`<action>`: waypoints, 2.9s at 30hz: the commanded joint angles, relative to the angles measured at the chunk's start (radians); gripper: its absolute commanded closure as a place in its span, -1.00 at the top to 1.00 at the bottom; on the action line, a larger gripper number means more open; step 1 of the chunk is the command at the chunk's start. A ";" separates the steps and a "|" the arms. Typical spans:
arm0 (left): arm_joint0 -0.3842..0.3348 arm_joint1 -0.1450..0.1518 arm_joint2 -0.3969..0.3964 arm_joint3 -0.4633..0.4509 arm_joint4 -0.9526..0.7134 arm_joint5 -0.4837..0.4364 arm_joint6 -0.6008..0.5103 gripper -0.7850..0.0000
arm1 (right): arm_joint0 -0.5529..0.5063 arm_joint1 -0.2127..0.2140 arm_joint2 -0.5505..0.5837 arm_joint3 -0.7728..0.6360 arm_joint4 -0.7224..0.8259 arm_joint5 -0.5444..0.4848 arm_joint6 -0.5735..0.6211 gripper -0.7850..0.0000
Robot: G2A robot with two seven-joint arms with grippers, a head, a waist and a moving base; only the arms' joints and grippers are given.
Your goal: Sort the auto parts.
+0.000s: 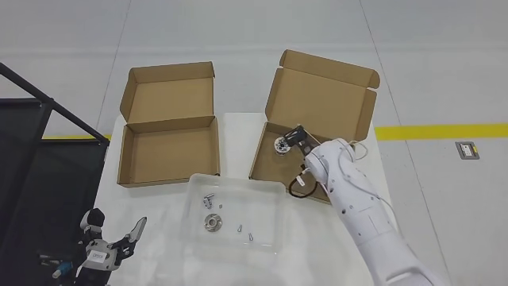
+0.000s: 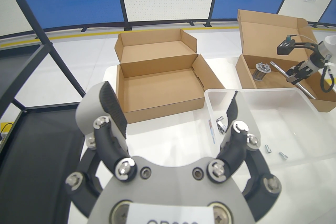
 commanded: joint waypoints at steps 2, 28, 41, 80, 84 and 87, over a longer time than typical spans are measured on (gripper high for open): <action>0.000 0.000 0.000 0.000 0.000 0.000 0.000 1.00 | 0.021 -0.006 -0.012 0.047 -0.011 0.041 -0.001 -1.00; 0.000 0.000 0.000 0.000 0.000 0.000 0.000 1.00 | 0.062 -0.010 0.003 0.113 0.050 0.057 -0.037 -0.44; 0.000 0.000 0.000 0.000 0.000 0.000 0.000 1.00 | -0.128 0.043 0.112 -0.326 0.103 -0.068 0.019 -0.26; 0.000 0.000 0.000 0.000 0.000 0.000 0.000 1.00 | -0.132 -0.068 -0.471 -0.357 0.389 -0.232 0.233 -0.12; 0.000 0.000 0.000 0.000 0.000 0.000 0.000 1.00 | -0.116 -0.081 -0.493 -0.316 0.409 -0.237 0.244 -0.15; 0.000 0.000 0.000 0.000 0.000 0.000 0.000 1.00 | -0.110 -0.088 -0.503 -0.287 0.424 -0.241 0.238 -0.13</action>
